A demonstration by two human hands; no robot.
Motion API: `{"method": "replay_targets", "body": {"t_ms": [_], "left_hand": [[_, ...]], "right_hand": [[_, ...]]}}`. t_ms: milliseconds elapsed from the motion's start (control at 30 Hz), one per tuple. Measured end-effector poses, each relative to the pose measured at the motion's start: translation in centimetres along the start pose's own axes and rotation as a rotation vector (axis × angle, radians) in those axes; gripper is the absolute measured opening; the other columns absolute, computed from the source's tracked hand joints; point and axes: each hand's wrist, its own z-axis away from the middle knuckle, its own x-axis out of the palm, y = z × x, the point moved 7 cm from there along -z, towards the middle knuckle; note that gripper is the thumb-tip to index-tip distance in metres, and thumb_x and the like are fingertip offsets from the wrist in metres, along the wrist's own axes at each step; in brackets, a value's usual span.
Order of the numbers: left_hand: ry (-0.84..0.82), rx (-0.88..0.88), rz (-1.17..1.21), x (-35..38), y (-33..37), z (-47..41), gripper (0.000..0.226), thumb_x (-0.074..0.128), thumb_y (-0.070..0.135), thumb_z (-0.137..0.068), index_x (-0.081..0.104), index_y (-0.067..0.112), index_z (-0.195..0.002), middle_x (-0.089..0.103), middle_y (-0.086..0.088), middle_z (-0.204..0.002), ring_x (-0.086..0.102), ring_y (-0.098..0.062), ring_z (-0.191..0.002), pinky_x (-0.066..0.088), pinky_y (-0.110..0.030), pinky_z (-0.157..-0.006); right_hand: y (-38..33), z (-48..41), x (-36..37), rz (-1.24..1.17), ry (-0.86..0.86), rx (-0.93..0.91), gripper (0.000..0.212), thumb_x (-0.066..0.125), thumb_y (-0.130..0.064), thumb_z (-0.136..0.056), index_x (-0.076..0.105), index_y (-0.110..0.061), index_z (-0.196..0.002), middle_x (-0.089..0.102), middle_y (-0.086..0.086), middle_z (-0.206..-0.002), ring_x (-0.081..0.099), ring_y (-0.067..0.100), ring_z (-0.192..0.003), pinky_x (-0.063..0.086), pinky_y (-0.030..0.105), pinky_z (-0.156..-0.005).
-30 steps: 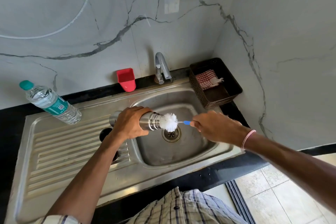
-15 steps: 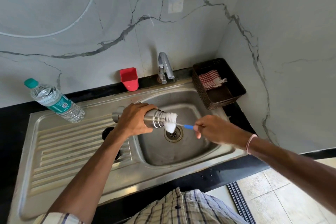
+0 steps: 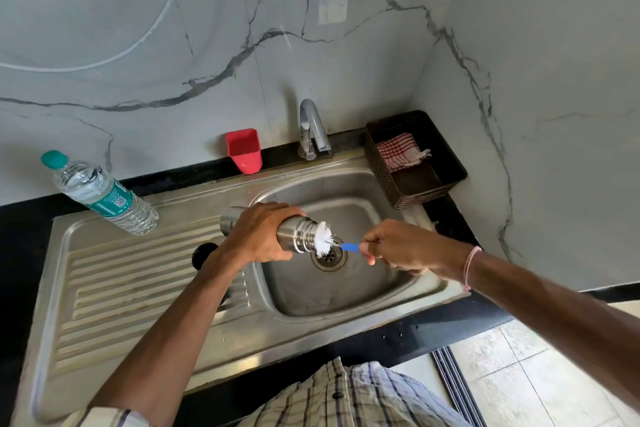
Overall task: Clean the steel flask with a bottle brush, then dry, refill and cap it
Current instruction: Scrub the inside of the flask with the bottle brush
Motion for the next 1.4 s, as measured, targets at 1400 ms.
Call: {"method": "replay_targets", "body": {"t_ms": [1400], "left_hand": [[0.048,-0.045,-0.031,-1.5,-0.8,-0.3,0.07,0.087,0.047,-0.054,0.062,0.038,-0.119,0.074,0.014,-0.104,0.068,-0.015,-0.09,0.054,-0.035,-0.082]], "right_hand": [[-4.1,2.6,-1.1,0.936,0.483,-0.272,0.014,0.049,-0.019,-0.099,0.061,-0.02,-0.107,0.067,0.006,-0.08,0.068,0.031,-0.069,0.038,0.036,-0.053]]}}
